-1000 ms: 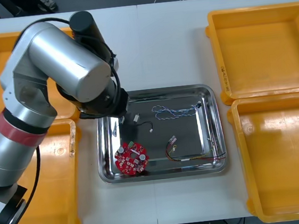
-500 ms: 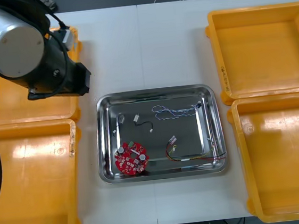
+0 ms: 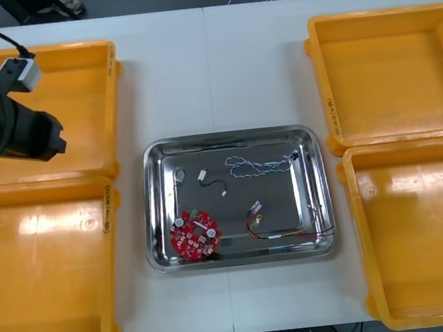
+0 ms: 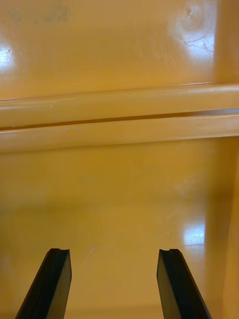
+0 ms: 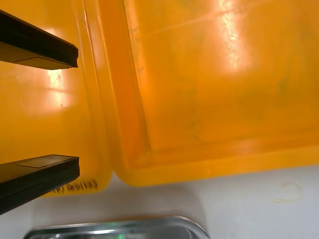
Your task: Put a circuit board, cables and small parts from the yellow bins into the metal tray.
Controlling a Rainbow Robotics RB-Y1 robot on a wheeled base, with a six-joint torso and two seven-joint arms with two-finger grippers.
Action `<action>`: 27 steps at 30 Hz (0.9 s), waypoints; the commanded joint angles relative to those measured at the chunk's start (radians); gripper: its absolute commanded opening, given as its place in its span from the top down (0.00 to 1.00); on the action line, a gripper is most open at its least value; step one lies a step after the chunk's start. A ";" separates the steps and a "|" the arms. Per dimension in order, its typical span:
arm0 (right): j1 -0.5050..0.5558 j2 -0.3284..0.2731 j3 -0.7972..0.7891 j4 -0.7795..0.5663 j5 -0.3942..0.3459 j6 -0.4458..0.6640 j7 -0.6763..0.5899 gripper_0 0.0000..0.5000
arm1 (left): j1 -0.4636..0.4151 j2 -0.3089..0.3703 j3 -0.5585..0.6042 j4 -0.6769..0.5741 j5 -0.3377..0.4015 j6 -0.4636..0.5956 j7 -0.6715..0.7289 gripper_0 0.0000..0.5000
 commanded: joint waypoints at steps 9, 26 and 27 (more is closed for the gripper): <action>0.009 -0.042 -0.034 -0.007 -0.006 -0.008 0.004 0.00 | 0.210 0.071 0.201 -0.082 0.020 0.006 -0.153 0.00; 0.009 -0.042 -0.034 -0.007 -0.006 -0.008 0.004 0.00 | 0.348 0.068 0.283 -0.087 0.037 -0.033 -0.265 0.00; 0.009 -0.042 -0.034 -0.007 -0.006 -0.008 0.004 0.00 | 0.350 0.070 0.287 -0.085 0.039 -0.033 -0.265 0.00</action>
